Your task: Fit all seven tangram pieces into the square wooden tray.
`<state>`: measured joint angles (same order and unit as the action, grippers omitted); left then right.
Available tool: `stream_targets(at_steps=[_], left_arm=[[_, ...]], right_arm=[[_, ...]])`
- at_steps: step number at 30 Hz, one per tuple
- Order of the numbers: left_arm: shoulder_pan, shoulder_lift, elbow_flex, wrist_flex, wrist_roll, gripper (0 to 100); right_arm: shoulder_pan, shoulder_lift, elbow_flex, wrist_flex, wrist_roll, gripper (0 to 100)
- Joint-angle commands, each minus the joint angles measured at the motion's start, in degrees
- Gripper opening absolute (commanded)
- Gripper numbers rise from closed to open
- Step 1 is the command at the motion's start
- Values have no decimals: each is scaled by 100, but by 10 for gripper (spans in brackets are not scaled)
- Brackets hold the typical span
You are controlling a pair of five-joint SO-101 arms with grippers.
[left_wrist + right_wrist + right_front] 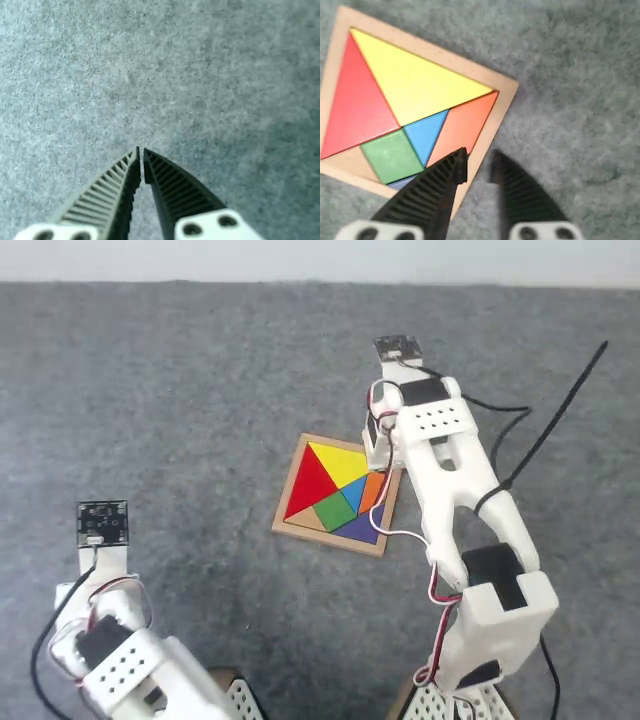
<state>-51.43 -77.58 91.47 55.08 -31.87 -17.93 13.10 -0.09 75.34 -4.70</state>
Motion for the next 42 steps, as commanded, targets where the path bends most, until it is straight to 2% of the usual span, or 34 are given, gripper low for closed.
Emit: stream_targets(at_steps=[1,8,11,14,19,25,30,33,36,40,42], left_arm=[[9,-70,-57,-62,-35,13],[9,-70,-57,-79,-35,13],[9,-70,13,-264,-35,13],[9,-79,13,-281,-35,13],[44,-79,-215,-18,9,13],[1213,-167,-391,519,62,13],[2259,-1055,-330,870,1231,13],[2875,-1864,31,1002,1459,13],[3130,-2708,374,1275,1459,13],[3165,-2593,435,1134,1459,14],[3165,-2602,462,1081,1468,15]], right_arm=[[-75,-4,-53,-251,316,13],[-453,110,-26,-813,316,13],[-330,-57,-53,-453,862,9],[-75,-752,167,-110,923,8],[374,-2633,1811,-338,1758,8],[1051,-5235,5002,-1516,2295,8],[1868,-7301,7332,-2290,2875,9],[2149,-8497,8281,-2255,2936,9],[2281,-9719,9064,-1991,2945,8],[2281,-11451,9582,-1077,2980,9],[2281,-11864,9662,-664,2971,9]])
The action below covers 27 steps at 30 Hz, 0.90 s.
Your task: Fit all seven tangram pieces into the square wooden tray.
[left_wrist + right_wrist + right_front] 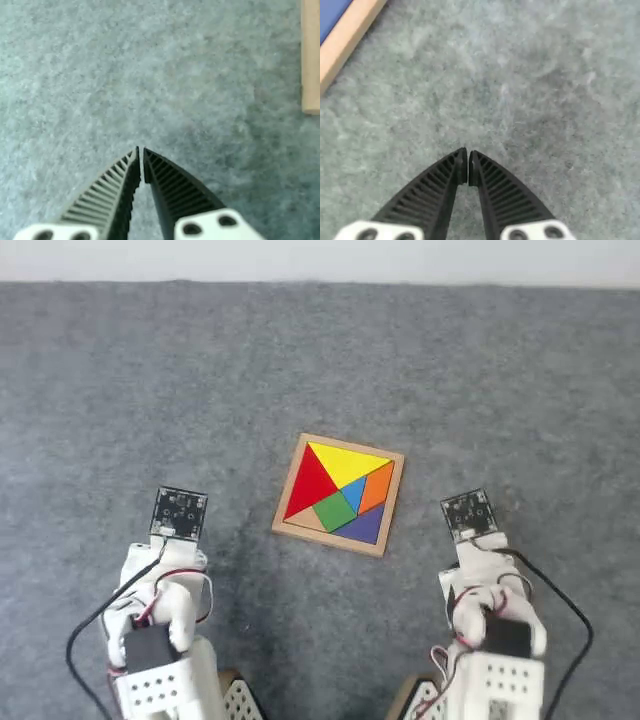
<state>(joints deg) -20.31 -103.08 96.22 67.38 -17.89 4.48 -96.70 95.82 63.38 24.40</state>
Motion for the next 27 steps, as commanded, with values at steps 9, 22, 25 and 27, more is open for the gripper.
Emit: stream_targets(at_steps=[9,22,25,27], left_arm=[[404,-123,13,176,79,15],[396,-123,13,211,44,15],[396,-123,13,211,44,15],[396,-114,13,211,44,15]], right_arm=[[75,-303,79,760,70,8],[75,-303,79,760,70,8],[75,-303,79,760,70,8],[75,-303,79,760,70,8]])
